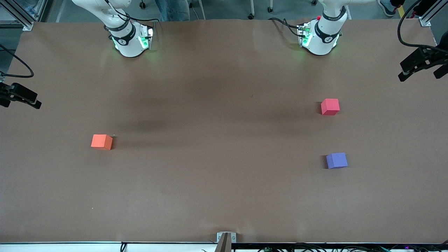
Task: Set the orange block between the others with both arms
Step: 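Move the right gripper toward the orange cube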
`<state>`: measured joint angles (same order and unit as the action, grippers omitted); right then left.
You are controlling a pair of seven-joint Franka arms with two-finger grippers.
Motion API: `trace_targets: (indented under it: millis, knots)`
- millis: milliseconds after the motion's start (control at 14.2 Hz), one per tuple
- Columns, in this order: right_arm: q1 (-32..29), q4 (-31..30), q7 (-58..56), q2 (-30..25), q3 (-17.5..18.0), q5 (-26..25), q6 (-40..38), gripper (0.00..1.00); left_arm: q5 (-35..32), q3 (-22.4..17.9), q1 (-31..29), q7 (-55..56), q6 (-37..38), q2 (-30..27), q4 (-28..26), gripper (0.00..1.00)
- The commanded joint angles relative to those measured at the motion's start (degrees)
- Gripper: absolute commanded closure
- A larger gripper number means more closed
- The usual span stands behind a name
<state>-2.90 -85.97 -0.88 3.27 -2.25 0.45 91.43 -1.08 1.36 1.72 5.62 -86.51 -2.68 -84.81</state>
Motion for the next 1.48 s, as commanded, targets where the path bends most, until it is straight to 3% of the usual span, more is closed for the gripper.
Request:
trace_targets:
  millis: [0,492,1405]
  knots:
    - [0.1,-1.8,1.0,-1.7,0.3,-0.9,0.4,0.00,0.2,0.0,0.0,-1.7,0.8,1.4,2.5,0.00]
    - [-0.3,-2.0,0.8,-0.2,0.3,-0.9,0.0,0.00,0.2,0.0,-0.2,-0.3,1.1,1.6,2.4,0.00]
    - [-2.6,-10.9,-1.0,17.7,0.2,-0.7,7.4,0.00,0.2,-0.2,-0.2,-0.3,-0.9,2.7,2.1,0.00]
